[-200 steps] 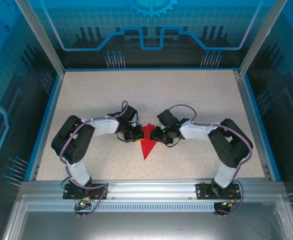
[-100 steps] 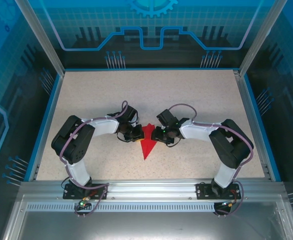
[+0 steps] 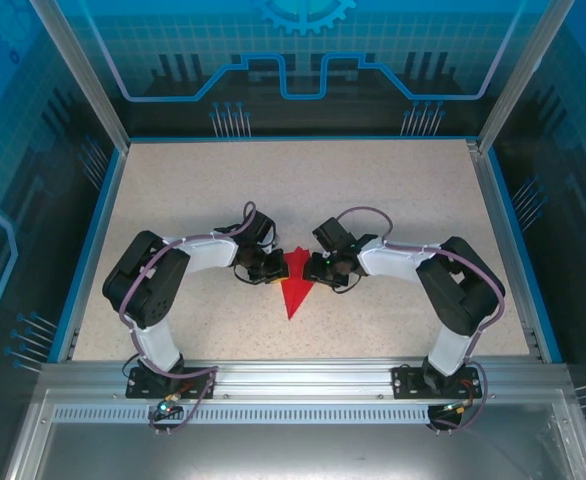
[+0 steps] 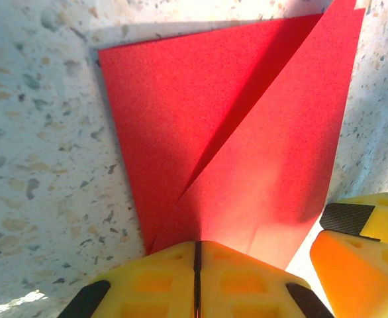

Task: Fold a paper plane with a square sheet of paper (pick it up from the middle)
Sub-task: Turn over the paper at the center of the table.

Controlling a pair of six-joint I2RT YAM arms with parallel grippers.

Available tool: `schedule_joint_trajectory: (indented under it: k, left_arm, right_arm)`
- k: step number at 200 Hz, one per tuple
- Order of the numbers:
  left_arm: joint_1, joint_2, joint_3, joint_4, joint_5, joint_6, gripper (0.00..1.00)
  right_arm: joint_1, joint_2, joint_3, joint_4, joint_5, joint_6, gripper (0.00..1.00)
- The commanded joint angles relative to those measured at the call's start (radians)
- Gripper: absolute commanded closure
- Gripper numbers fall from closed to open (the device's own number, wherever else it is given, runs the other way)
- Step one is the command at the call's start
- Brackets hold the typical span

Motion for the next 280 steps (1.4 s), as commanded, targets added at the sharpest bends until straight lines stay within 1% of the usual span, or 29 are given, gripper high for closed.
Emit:
schedule_joint_trajectory:
  k: [1,119,145,181,212,237,253,280]
  left_arm:
    - [-0.015,0.036,-0.027,-0.016,-0.011,0.009,0.90]
    - [-0.015,0.045,-0.018,-0.012,0.001,0.015,0.91]
    - [-0.015,0.045,-0.019,-0.008,0.009,0.015,0.91]
    - [-0.013,0.036,-0.034,0.018,0.015,-0.004,0.91]
    - [-0.009,0.016,-0.049,0.043,0.015,-0.031,0.92]
    - [0.001,-0.019,-0.069,0.048,-0.006,-0.050,0.91]
    - [0.007,-0.049,-0.085,0.055,-0.022,-0.063,0.91]
    - [0.011,-0.075,-0.099,0.050,-0.046,-0.072,0.90]
  right_arm:
    - [0.037,0.050,0.024,0.042,-0.056,-0.015,0.61]
    - [0.038,0.085,0.051,0.098,-0.107,0.006,0.60]
    - [0.038,0.081,0.034,0.166,-0.144,0.016,0.60]
    - [0.027,0.080,-0.013,0.329,-0.208,0.065,0.57]
    - [0.022,0.076,-0.030,0.329,-0.174,0.066,0.57]
    - [0.015,0.044,-0.073,0.373,-0.165,0.077,0.58]
    - [0.012,0.019,-0.136,0.412,-0.157,0.080,0.57]
    - [0.001,-0.017,-0.175,0.455,-0.162,0.077,0.56]
